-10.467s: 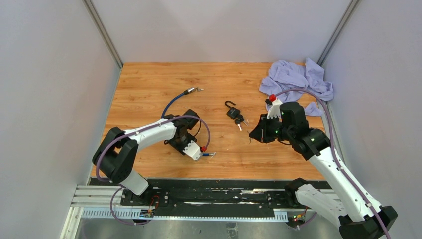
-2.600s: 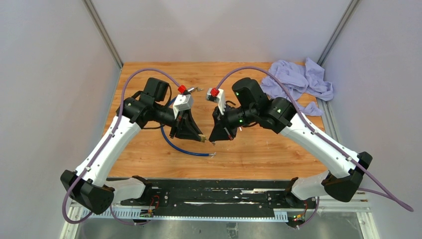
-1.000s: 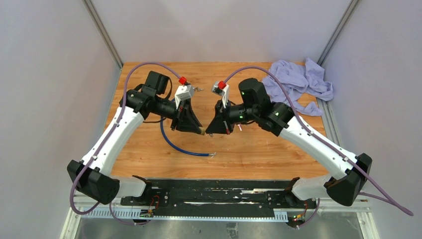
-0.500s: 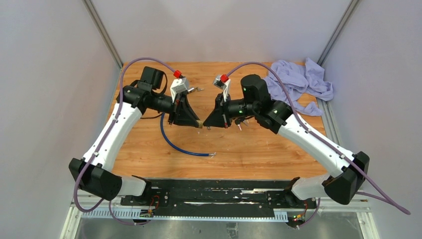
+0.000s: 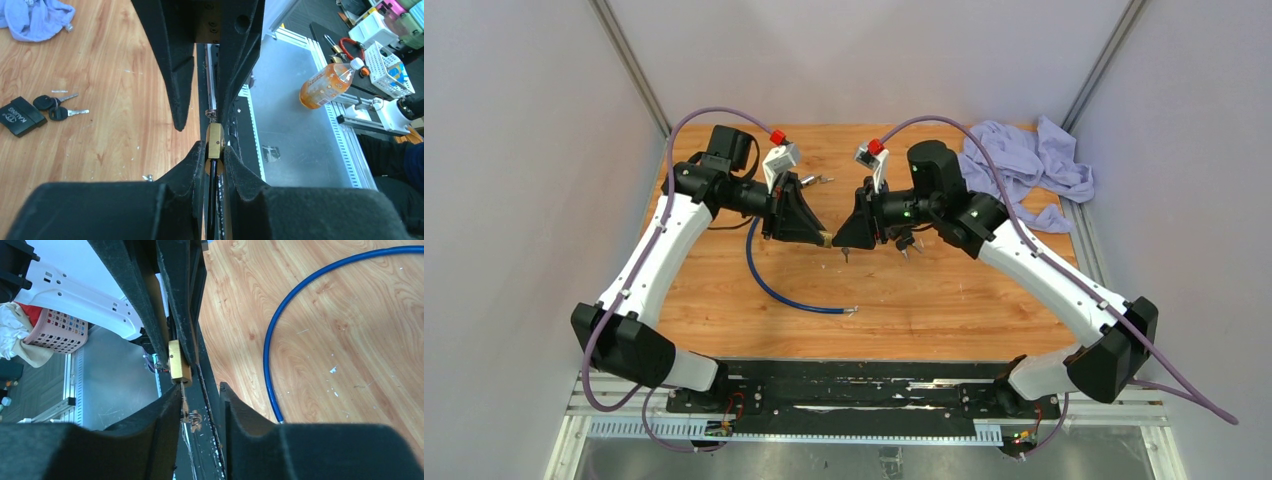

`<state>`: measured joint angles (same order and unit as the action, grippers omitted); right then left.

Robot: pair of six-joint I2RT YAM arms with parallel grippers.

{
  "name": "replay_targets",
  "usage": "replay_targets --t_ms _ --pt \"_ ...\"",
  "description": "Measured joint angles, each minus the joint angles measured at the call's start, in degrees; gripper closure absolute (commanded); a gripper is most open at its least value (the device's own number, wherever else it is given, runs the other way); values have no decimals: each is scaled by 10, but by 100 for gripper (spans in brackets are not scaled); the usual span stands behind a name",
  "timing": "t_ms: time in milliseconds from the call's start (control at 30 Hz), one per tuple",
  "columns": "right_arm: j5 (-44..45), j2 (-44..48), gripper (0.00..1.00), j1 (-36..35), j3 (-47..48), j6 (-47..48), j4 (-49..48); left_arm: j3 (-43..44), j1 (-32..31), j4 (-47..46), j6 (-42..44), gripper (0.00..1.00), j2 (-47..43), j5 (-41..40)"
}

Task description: Unlock with the key

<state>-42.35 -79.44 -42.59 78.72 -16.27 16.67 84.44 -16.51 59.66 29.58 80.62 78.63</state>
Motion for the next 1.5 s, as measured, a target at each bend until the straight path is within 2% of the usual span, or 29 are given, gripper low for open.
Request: replay_targets --t_ms 100,600,967,1233,1500 --pt "1 0 46 5 4 2 5 0 0 -1 4 100 0 12" --pt "-8 0 30 14 7 10 12 -3 1 4 13 100 0 38" --pt "-16 0 30 17 10 34 17 -3 8 7 10 100 9 52" --pt "-65 11 26 7 29 46 33 -3 21 -16 16 100 25 17" --pt "-50 11 24 6 42 57 56 -3 21 -20 15 100 25 18"
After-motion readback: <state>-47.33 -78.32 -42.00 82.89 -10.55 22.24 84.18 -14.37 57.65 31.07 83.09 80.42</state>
